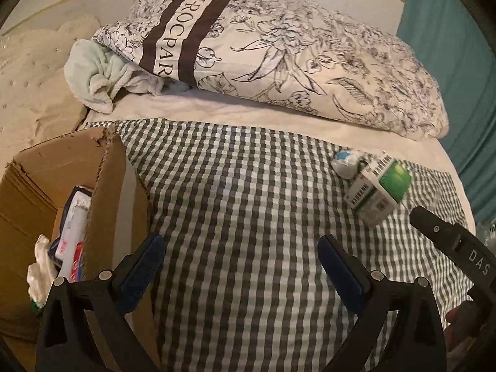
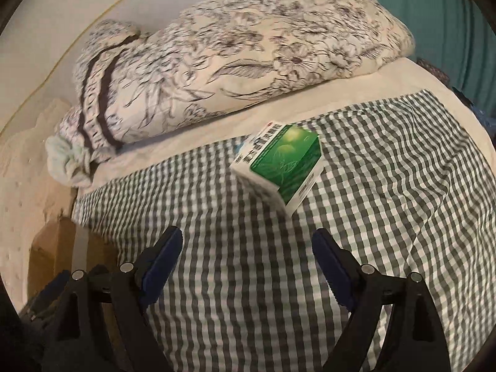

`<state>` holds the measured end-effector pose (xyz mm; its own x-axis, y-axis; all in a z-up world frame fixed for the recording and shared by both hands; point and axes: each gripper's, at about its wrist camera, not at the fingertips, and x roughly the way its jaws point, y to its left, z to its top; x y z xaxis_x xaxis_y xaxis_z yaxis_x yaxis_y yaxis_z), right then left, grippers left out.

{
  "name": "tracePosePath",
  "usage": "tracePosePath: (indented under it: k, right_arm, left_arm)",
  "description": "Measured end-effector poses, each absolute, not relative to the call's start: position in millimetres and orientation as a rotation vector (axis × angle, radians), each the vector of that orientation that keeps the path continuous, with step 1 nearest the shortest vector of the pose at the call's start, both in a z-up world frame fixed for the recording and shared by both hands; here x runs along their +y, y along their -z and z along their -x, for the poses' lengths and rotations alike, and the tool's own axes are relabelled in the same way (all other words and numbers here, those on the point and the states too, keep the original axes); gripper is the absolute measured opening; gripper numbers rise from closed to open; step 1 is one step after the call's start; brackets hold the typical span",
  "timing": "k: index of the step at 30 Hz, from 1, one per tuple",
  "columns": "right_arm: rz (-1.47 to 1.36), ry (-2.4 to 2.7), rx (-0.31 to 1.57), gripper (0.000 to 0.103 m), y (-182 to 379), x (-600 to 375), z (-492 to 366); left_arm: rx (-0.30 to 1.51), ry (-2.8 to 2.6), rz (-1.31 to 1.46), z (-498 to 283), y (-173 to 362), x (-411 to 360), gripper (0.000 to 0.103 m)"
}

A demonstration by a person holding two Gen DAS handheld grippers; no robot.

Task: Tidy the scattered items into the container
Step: 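Move both grippers back toward the green medicine box and white plush toy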

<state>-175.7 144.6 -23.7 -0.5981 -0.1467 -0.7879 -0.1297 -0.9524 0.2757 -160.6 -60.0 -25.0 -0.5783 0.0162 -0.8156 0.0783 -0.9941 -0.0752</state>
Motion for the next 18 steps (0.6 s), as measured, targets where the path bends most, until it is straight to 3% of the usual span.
tracePosePath:
  k: [4,10,18]
  right_arm:
    - [-1.454,2.797,-0.532,0.086,34,152,197]
    - [-1.504,2.940,-0.558,0.089,52,148,211]
    - [-1.523,3.049,-0.395,0.089,67,122,227]
  left_arm:
    - [0.242,2.737,-1.461,178,41,-64,0.101]
    - [0.215,2.673,-1.444,193,67,-66,0.101]
    - [0.094,2.677,-1.438,200,101,-63,0.101]
